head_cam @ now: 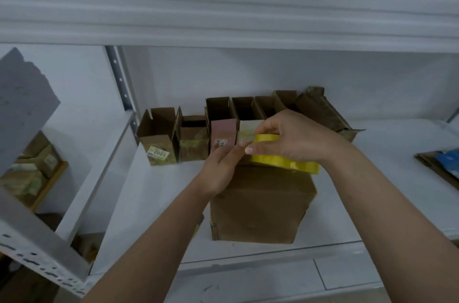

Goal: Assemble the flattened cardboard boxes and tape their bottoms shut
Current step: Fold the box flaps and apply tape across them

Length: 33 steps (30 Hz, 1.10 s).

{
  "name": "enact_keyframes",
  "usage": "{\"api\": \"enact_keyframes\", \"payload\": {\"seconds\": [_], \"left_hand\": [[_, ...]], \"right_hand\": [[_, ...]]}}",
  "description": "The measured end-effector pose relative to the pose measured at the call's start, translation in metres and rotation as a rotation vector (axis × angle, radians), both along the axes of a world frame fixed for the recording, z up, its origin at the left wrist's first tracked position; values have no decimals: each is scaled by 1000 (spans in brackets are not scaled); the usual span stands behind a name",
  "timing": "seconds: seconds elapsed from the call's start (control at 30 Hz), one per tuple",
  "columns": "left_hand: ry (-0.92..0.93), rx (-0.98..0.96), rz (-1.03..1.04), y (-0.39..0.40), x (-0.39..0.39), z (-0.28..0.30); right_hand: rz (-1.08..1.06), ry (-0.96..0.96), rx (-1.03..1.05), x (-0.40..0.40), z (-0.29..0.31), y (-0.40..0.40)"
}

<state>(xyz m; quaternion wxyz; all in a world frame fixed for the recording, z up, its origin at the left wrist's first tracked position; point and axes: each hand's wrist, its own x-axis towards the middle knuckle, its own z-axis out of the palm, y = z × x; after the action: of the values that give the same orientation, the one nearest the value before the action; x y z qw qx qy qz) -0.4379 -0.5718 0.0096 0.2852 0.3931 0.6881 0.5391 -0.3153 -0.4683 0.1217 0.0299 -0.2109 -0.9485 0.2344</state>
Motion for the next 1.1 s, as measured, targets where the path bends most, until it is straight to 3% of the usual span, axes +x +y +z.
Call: {"api": "enact_keyframes", "payload": {"seconds": [0.23, 0.4, 0.53, 0.73, 0.87, 1.1], "left_hand": [[61, 132, -59, 3, -5, -5], [131, 158, -66, -1, -11, -3], [18, 233, -50, 1, -12, -4], [-5, 223, -9, 6, -12, -7], [-19, 220, 27, 5, -12, -7], [-296, 390, 307, -1, -8, -24]], "right_hand": [[156, -207, -196, 22, 0, 29], [123, 20, -536, 34, 5, 49], [70, 170, -422, 24, 6, 50], [-2, 315, -428, 10, 10, 45], [5, 253, -352, 5, 10, 44], [-15, 19, -81, -6, 2, 41]]}}
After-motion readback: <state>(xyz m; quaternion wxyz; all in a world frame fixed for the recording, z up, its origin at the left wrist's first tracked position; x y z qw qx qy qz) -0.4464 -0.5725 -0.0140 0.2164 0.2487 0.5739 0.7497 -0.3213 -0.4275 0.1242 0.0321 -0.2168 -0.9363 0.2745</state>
